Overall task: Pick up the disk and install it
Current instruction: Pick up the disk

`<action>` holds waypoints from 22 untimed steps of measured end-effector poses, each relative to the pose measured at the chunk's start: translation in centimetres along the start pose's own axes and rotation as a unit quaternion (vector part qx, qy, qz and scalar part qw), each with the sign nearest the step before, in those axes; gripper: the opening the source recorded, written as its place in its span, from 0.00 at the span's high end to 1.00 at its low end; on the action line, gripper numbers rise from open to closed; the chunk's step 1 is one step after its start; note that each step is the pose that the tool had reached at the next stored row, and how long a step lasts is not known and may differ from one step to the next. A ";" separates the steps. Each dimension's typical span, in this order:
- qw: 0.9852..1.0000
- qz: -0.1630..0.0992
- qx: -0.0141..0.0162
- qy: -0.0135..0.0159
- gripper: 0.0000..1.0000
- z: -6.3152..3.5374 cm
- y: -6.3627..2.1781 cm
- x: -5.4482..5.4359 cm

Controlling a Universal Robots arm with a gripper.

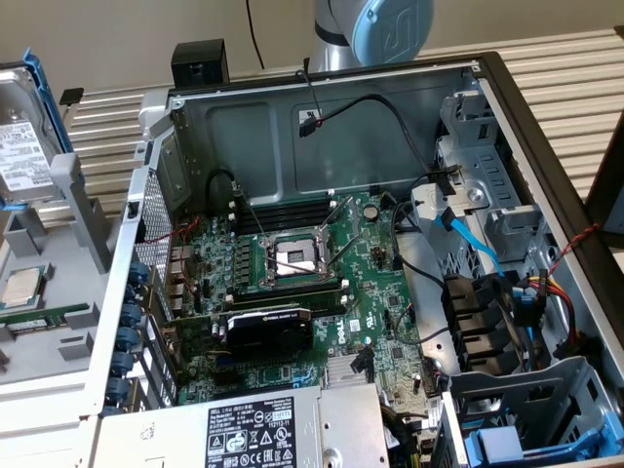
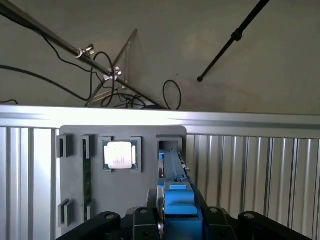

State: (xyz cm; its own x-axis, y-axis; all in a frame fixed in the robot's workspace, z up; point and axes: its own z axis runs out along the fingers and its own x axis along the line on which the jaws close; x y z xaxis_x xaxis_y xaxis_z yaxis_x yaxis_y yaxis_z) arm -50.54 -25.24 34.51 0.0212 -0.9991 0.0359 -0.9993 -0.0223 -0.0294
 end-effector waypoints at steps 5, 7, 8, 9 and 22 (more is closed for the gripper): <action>1.000 0.000 0.005 0.001 0.63 -1.57 -0.05 -0.1; 1.000 0.000 0.007 0.001 0.63 -2.26 -0.07 -0.2; 1.000 0.000 0.009 0.001 0.63 -2.62 -0.08 -0.3; 1.000 0.000 0.010 0.001 0.63 -2.99 -0.10 -0.3; 1.000 0.001 0.018 0.001 0.63 -8.08 -1.07 -0.9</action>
State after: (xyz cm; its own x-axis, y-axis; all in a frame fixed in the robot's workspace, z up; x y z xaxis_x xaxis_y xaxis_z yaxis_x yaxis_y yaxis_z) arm -49.73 -24.04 42.58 0.0200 -0.9991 0.0377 -0.9976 -0.0224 -0.0651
